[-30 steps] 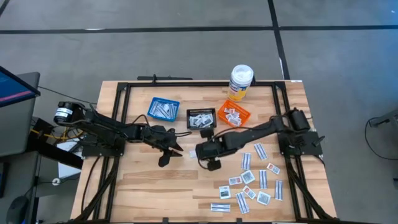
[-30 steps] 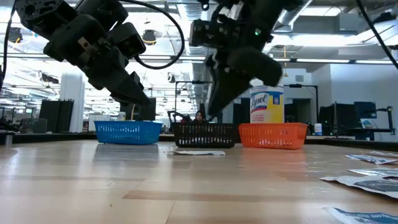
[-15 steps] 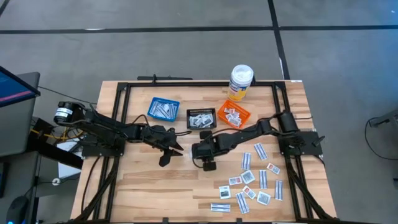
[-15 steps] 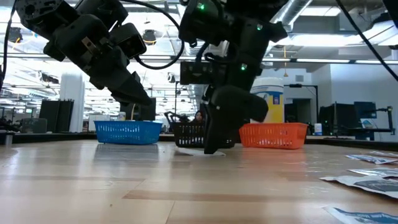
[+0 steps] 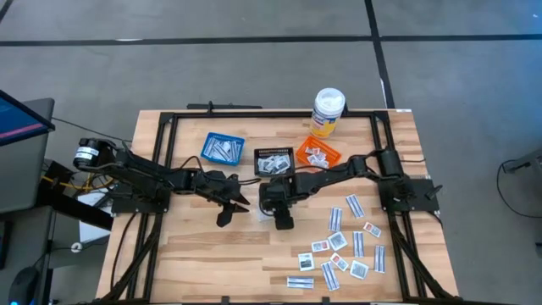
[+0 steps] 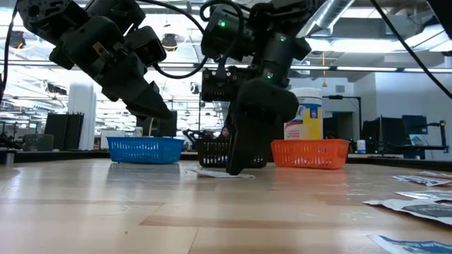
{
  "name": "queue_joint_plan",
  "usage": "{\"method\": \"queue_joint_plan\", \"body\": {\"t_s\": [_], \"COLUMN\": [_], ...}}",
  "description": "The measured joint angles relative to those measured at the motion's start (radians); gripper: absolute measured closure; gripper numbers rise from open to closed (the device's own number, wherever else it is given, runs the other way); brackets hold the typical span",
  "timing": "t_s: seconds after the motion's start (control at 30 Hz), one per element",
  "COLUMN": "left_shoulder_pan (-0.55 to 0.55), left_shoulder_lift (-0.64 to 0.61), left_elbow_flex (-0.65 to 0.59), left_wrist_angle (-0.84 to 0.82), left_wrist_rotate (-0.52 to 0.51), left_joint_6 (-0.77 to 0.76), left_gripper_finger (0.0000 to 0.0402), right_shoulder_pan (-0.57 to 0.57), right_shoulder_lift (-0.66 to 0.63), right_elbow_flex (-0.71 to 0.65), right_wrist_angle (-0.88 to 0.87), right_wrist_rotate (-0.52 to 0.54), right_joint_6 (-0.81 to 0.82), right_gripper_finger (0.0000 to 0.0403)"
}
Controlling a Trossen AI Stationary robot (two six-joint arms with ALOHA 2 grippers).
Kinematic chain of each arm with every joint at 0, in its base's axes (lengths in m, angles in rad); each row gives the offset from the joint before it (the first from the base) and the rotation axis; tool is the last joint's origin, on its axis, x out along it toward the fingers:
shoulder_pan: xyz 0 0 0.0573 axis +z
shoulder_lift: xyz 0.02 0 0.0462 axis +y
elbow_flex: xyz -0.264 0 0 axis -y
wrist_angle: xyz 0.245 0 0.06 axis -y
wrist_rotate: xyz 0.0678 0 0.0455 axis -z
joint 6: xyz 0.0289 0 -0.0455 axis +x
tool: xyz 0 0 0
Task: Pick & Place First Aid Supplies
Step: Put the bandage into the blue container
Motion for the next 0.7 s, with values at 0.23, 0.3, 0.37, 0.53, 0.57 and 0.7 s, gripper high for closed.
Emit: {"method": "queue_joint_plan", "body": {"t_s": [0.23, 0.3, 0.37, 0.53, 0.57, 0.7], "left_shoulder_pan": [0.0, 0.0, 0.0, 0.0, 0.0, 0.0], "left_shoulder_lift": [0.0, 0.0, 0.0, 0.0, 0.0, 0.0], "left_elbow_flex": [0.0, 0.0, 0.0, 0.0, 0.0, 0.0], "left_wrist_angle": [0.0, 0.0, 0.0, 0.0, 0.0, 0.008], "left_wrist_rotate": [0.0, 0.0, 0.0, 0.0, 0.0, -0.038], "left_joint_6": [0.0, 0.0, 0.0, -0.031, -0.044, -0.073], "left_gripper_finger": [0.0276, 0.0276, 0.0276, 0.0276, 0.0276, 0.0276], "right_shoulder_pan": [-0.026, -0.022, -0.015, 0.003, 0.008, 0.036], "right_shoulder_lift": [0.001, 0.001, 0.0, 0.001, 0.001, 0.009], "right_elbow_flex": [-0.001, -0.001, -0.002, 0.002, 0.009, 0.049], "right_wrist_angle": [-0.004, -0.005, -0.008, -0.011, -0.015, -0.018], "right_wrist_rotate": [0.029, 0.074, 0.101, 0.126, 0.138, 0.31], "right_joint_6": [-0.047, -0.052, -0.054, -0.054, -0.054, -0.054], "right_gripper_finger": [0.0322, 0.0348, 0.0375, 0.0391, 0.0388, 0.0386]}}
